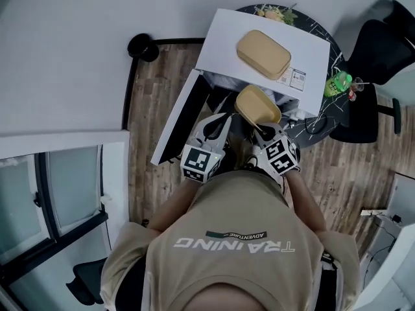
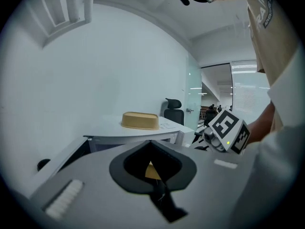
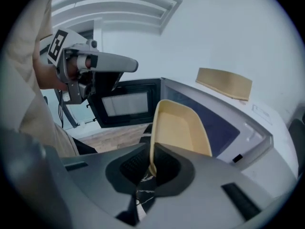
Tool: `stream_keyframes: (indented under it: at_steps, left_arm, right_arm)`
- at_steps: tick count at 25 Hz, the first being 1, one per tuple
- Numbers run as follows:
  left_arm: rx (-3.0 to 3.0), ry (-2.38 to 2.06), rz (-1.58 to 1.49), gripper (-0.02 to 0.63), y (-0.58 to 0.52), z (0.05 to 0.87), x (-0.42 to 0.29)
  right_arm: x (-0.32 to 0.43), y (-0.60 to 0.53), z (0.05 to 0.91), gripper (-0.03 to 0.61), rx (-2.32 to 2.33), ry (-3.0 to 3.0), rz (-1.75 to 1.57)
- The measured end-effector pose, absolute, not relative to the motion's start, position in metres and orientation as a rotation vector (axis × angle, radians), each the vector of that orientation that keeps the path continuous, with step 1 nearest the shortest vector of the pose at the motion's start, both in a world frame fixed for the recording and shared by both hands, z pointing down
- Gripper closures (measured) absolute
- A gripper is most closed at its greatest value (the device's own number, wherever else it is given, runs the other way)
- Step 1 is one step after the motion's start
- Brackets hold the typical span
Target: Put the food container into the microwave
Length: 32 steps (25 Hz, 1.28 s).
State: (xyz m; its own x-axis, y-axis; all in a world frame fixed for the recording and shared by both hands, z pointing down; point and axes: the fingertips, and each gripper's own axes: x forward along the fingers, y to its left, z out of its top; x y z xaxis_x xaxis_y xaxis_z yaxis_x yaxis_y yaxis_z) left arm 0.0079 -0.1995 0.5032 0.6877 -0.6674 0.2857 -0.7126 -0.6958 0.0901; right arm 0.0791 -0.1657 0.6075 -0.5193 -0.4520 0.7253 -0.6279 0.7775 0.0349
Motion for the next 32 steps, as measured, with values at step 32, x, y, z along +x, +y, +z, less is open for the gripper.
stream_keyframes:
  at_steps: [32]
  left_arm:
    - [2.715,-0.945,0.276,0.611,-0.278,0.523,-0.001]
  right_arm:
    - [0.058,-0.263,0.628,0.555,0.825,-2.046,0.234]
